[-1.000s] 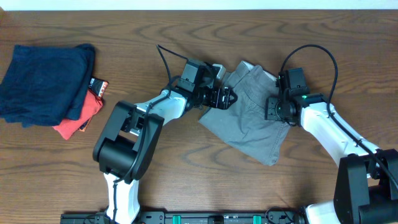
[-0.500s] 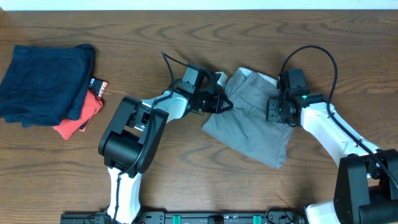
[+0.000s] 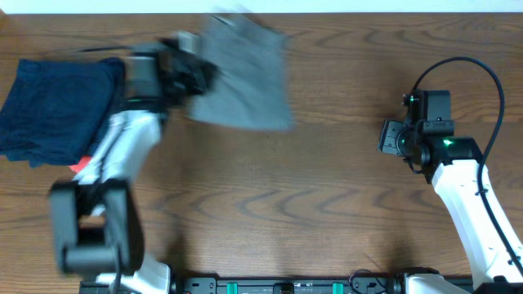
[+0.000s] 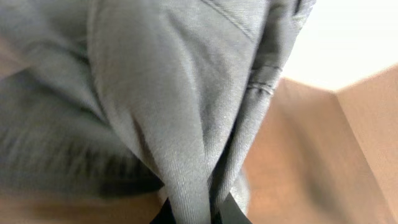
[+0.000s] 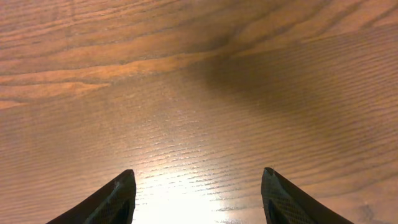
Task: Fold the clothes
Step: 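Carry the folded shorts with the left gripper onto the clothes stack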
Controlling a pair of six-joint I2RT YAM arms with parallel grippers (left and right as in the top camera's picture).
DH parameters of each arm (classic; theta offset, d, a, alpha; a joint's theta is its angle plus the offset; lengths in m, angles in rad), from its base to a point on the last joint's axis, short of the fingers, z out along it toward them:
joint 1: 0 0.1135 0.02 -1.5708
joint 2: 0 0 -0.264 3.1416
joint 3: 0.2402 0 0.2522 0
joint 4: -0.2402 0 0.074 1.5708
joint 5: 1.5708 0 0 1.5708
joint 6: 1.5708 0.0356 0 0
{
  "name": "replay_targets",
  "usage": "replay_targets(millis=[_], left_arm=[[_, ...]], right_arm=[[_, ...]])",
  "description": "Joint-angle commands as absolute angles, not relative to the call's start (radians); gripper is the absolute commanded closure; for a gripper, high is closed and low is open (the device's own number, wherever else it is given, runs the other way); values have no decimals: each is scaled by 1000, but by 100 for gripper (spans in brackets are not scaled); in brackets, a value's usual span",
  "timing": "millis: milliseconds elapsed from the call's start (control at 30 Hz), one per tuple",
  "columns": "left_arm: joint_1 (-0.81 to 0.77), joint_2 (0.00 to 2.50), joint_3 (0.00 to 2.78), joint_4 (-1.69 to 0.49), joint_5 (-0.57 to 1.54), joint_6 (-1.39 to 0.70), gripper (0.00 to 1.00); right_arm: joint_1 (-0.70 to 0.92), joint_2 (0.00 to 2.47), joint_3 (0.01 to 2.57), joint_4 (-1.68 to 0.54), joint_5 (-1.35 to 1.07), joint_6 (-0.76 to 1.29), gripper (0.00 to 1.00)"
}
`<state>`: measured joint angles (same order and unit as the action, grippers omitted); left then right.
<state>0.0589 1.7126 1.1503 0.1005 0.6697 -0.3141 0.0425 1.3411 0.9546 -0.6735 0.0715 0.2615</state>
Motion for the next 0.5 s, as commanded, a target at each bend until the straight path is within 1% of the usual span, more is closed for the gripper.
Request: replay_targets(millis=[0,167,300,467], left_arm=[[211,1618,1221,106,609,-308,94],[462,1580,1256,98,609,-316,94],[625,1589,1256,-25,608,-318,94],[749,1623,1253,-194,562,-308,94]], right_arm=[[32,1334,970,-689,78,245,37],[32,1335,970,-700,78,245,37],[33,1335,970,-700,74,245,37],[33,1335,970,-699,74,245,38]])
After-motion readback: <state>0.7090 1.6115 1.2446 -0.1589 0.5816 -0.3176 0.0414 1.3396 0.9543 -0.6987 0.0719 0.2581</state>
